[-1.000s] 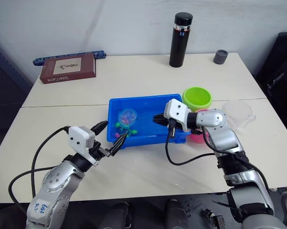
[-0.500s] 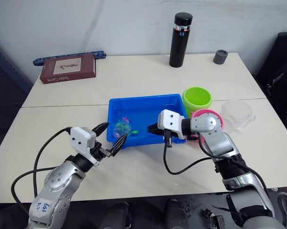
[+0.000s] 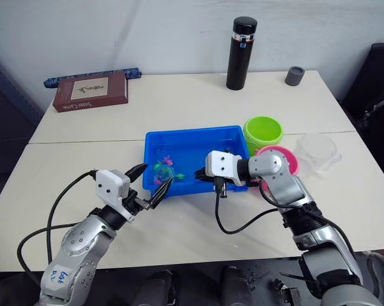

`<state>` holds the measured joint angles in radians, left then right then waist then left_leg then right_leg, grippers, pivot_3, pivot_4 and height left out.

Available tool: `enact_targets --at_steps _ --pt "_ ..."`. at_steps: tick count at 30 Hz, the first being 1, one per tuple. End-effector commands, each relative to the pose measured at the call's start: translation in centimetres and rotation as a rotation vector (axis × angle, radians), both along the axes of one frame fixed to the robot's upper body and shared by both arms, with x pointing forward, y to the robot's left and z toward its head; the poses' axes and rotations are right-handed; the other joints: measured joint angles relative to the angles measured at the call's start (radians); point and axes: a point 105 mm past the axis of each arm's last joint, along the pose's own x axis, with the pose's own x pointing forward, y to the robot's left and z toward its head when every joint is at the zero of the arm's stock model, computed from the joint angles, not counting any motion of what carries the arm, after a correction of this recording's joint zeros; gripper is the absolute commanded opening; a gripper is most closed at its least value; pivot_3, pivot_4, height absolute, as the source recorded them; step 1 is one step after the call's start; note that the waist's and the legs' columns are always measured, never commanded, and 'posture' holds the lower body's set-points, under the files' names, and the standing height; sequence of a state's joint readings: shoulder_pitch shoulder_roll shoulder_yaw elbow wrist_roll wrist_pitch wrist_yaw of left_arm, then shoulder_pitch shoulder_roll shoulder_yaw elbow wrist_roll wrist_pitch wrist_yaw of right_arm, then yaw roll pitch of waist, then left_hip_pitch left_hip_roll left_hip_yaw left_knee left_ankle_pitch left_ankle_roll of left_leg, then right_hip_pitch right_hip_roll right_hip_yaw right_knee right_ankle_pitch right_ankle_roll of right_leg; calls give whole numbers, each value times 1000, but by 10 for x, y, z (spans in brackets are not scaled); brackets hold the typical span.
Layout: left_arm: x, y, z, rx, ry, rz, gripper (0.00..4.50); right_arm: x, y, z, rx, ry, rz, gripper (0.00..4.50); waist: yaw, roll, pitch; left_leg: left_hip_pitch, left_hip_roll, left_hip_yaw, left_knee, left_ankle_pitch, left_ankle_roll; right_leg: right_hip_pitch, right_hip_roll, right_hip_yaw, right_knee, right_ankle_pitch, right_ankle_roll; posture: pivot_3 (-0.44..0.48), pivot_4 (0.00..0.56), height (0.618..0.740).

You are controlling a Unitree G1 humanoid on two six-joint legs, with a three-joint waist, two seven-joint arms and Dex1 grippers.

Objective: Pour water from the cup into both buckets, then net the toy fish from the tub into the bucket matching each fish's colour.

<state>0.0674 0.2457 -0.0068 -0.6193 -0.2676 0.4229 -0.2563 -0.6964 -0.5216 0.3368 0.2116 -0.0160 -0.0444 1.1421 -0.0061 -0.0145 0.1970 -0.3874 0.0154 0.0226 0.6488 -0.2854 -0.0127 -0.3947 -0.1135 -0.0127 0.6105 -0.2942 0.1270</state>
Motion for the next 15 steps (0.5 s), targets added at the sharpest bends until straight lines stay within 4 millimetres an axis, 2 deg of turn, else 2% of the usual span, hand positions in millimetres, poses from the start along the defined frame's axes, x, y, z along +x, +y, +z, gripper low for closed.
enact_targets --at_steps 1,9,12,15 --pt "-3 -1 10 1 -46 4 4461 3 -1 3 -21 -46 11 0 1 0 0 0 0 0 0 0 0 0 0 0 0 0 0 0 150 740" --pt "-6 5 8 15 -20 43 4461 20 -24 10 -29 -84 -79 0 1 0 0 0 0 1 0 0 0 0 0 0 0 0 0 0 150 740" --pt "-9 9 8 16 -12 58 4461 30 -37 23 -17 -111 -128 0 1 0 0 0 0 1 0 0 0 0 0 0 0 0 0 0 150 740" --pt "-12 14 9 10 -3 77 4461 30 -38 41 21 -131 -132 0 -2 0 0 0 0 2 0 0 0 0 0 0 0 0 0 0 150 740"
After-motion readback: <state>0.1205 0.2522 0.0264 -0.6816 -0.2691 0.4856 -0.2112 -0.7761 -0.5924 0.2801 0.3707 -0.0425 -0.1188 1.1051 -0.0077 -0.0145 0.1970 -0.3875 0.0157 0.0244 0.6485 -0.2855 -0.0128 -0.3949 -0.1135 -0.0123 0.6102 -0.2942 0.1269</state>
